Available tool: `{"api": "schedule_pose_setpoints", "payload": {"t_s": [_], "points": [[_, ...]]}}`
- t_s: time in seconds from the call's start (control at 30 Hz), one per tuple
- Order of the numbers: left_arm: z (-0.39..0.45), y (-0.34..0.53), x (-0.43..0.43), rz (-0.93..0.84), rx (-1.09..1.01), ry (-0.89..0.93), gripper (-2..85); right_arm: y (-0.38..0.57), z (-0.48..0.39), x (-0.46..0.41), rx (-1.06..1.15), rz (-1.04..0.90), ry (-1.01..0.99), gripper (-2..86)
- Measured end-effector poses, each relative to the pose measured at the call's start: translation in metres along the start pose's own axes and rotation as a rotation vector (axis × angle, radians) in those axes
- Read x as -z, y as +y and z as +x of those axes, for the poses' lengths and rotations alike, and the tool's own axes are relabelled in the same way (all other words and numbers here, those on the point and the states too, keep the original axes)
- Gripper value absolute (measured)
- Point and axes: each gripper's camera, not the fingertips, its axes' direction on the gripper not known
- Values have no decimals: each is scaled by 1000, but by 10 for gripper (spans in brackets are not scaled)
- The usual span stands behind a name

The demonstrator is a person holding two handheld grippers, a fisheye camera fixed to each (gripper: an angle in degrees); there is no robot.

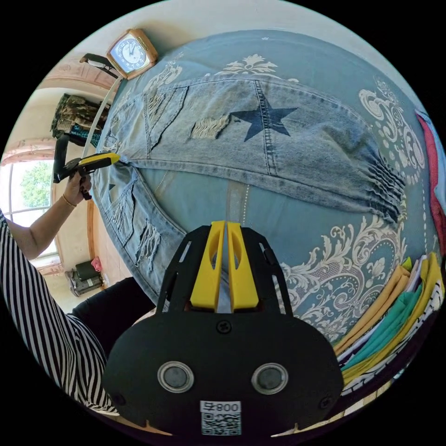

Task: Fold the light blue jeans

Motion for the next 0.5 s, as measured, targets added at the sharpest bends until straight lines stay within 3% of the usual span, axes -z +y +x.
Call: {"api": "schedule_pose_setpoints", "payload": {"t_s": [0.17, 0.3, 0.43, 0.5], "points": [[-1, -18, -11, -110, -3, -50, 5, -16, 16, 19, -59, 60, 134, 25], [7, -27, -4, -60, 11, -20, 10, -29, 38, 30, -122, 45, 273, 64], [32, -41, 5, -11, -88, 0, 15, -40, 64, 41, -230, 95, 264, 88], [51, -56, 2, -30, -174, -26, 18, -49, 85, 47, -333, 163, 128, 95]]}}
